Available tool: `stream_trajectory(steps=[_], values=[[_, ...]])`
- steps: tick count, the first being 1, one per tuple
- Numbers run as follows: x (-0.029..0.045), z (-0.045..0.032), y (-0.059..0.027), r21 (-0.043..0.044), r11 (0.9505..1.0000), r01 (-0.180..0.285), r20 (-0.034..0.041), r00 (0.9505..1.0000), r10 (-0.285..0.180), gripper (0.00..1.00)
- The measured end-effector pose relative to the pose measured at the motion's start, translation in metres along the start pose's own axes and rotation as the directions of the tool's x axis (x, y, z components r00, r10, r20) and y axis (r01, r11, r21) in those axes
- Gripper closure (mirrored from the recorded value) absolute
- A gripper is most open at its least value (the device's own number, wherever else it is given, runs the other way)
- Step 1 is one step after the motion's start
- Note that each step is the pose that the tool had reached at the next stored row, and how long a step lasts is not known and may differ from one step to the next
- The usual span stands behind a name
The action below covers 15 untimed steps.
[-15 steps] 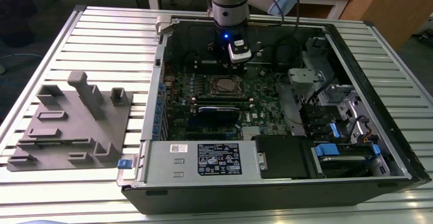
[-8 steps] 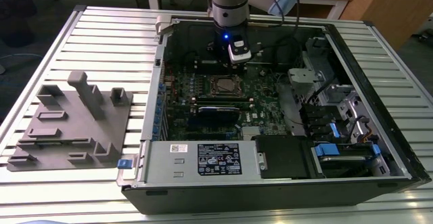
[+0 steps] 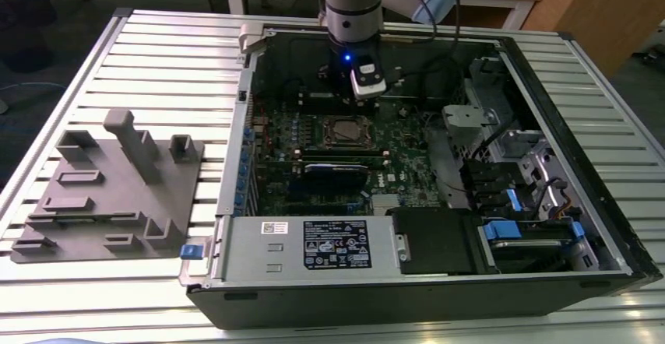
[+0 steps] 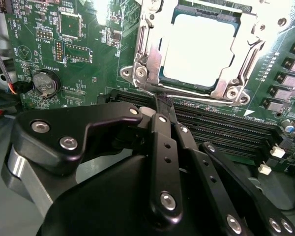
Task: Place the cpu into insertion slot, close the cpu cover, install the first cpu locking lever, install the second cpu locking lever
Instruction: 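Install the first cpu locking lever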
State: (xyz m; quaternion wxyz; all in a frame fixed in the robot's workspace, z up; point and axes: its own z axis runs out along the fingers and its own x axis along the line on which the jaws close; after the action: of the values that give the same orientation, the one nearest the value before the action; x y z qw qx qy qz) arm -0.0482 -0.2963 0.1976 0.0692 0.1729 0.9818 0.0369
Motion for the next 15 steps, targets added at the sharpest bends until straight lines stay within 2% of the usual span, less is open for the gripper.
stream_trajectory(steps=[15], values=[[-0.0012, 0.0000, -0.0032, -0.0016, 1.0000, 0.000, -0.0006, 1.0000, 0.000, 0.89]])
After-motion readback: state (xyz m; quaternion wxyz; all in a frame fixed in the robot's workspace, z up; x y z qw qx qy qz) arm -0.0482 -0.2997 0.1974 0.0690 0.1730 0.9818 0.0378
